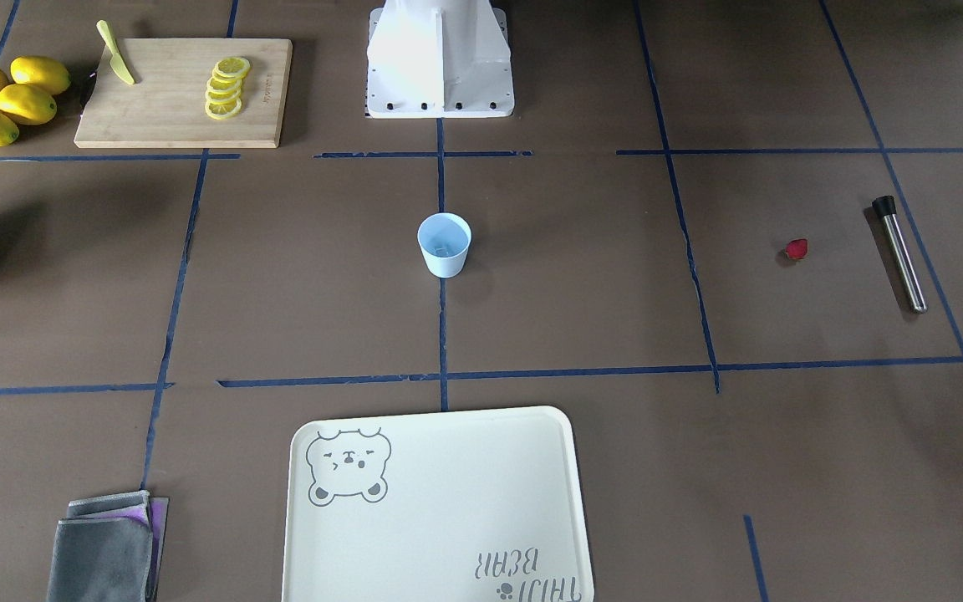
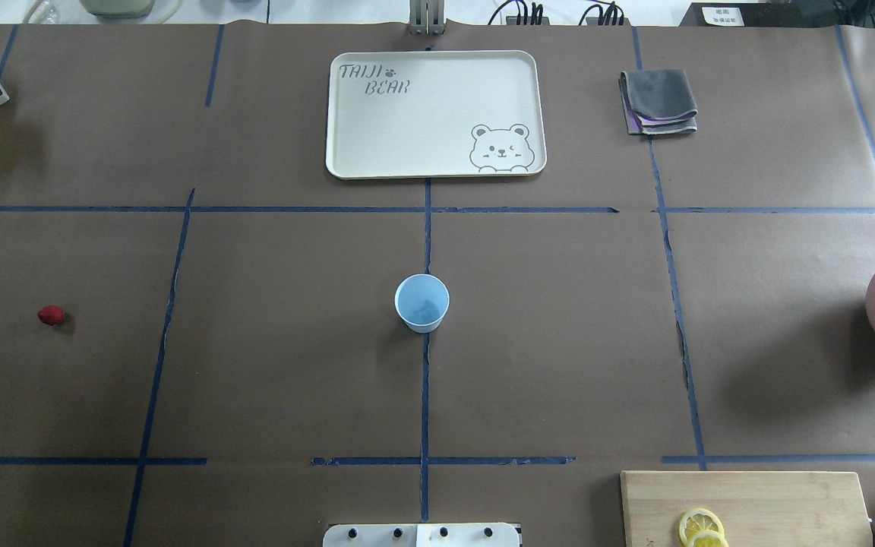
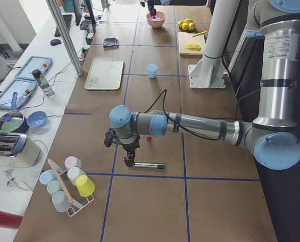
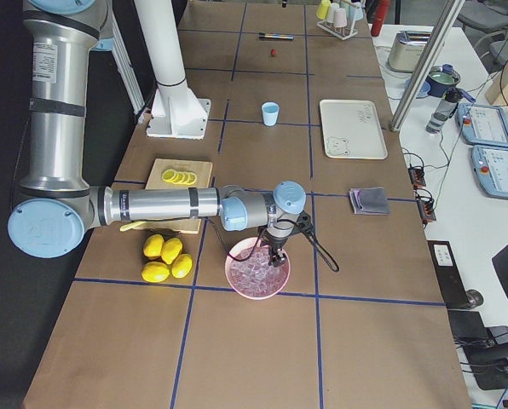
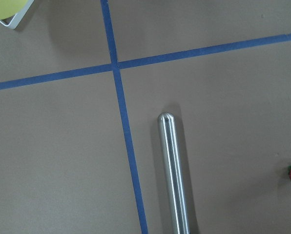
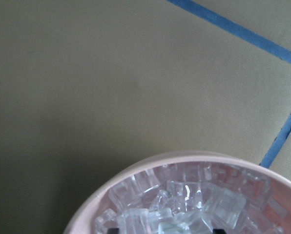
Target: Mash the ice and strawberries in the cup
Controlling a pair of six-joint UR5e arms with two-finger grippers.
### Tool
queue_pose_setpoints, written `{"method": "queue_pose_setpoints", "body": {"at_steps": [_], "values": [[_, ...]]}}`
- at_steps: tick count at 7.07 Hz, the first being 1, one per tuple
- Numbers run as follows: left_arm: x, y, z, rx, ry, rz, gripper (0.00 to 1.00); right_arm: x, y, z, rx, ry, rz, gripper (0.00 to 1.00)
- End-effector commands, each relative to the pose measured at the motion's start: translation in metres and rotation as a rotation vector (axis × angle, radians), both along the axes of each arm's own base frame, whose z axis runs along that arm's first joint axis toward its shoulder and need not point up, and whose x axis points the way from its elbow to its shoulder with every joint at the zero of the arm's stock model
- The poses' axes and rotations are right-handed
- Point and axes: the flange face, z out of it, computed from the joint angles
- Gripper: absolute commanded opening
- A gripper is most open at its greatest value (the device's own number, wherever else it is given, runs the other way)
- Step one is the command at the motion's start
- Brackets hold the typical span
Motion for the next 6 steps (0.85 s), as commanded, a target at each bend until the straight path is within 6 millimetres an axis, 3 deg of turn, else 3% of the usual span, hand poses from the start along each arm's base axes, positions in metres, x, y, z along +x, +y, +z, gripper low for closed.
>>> {"method": "queue_pose_setpoints", "body": {"at_steps": [1, 6], "values": [[0.0001, -0.0005, -0.0008, 0.002, 0.000, 0.000, 1.00, -0.0027, 0.0009, 0.0078, -0.013, 0.005, -0.007, 0.69], [0.0003, -0.0019, -0.0023, 0.005, 0.001, 0.000, 1.00, -0.0061, 0.0037, 0.0140, -0.027, 0.009, -0.015, 0.66]]}}
